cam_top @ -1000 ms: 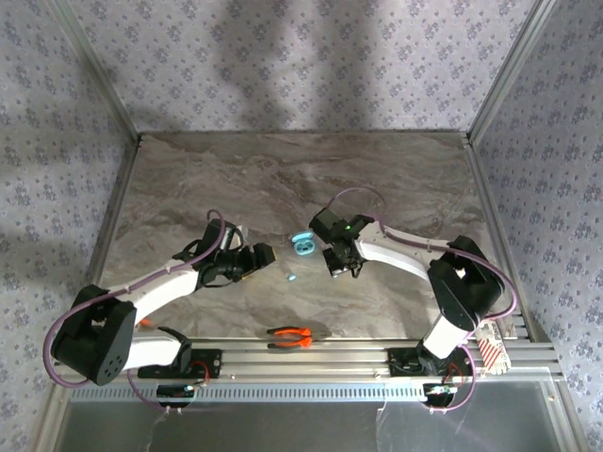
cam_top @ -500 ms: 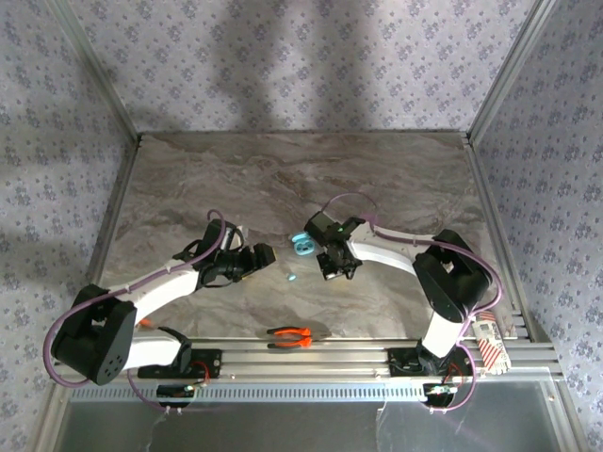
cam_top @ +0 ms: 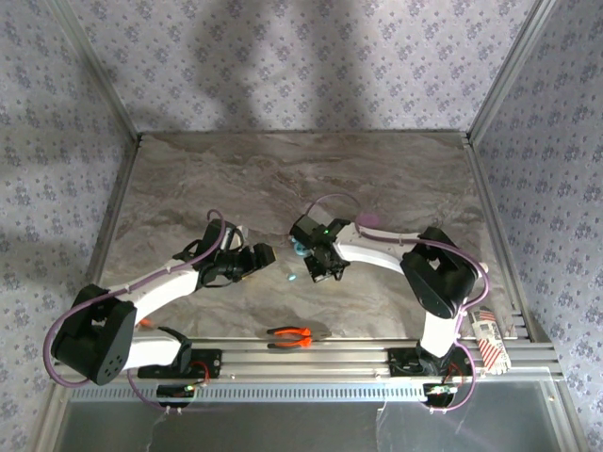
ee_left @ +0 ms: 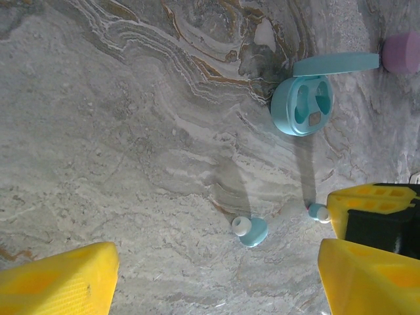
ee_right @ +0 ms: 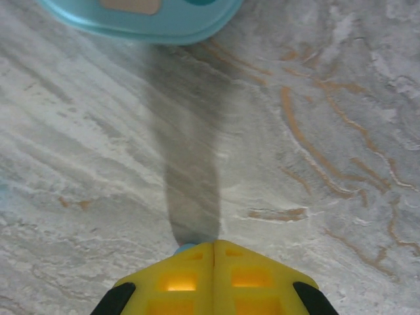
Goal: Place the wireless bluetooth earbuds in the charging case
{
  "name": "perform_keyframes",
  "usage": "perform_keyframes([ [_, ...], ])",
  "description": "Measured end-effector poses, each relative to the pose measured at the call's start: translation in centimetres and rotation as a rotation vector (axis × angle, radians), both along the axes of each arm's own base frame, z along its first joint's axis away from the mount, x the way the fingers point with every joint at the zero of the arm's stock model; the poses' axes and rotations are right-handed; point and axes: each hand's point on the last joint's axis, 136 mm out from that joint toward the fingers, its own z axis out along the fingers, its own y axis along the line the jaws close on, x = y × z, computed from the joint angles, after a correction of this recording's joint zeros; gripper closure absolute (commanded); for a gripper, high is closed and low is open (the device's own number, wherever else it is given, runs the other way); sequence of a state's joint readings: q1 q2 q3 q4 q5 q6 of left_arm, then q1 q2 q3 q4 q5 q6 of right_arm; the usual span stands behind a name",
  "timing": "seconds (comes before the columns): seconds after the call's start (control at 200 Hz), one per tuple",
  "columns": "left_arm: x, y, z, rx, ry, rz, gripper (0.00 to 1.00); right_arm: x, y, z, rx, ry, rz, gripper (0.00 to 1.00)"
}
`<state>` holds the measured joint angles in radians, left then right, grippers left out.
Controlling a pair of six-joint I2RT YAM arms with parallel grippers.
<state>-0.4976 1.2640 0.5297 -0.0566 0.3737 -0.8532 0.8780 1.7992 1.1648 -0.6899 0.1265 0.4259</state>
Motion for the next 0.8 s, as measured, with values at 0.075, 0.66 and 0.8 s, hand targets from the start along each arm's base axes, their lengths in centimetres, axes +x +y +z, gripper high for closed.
perform_keyframes([
  [0.075,0.0,0.0,0.0,0.000,0.000,0.000,0.20,-0.4,0.2,0.3,-0.018,-0.006,0.016,0.98],
  [0.66,0.0,0.0,0.0,-0.001,-0.001,0.000,0.21,0.2,1.4,1.8,-0.026,-0.064,0.037,0.91],
  [0.8,0.0,0.0,0.2,-0.005,-0.008,0.000,0.20,0.0,1.4,1.5,-0.027,-0.053,0.039,0.92],
])
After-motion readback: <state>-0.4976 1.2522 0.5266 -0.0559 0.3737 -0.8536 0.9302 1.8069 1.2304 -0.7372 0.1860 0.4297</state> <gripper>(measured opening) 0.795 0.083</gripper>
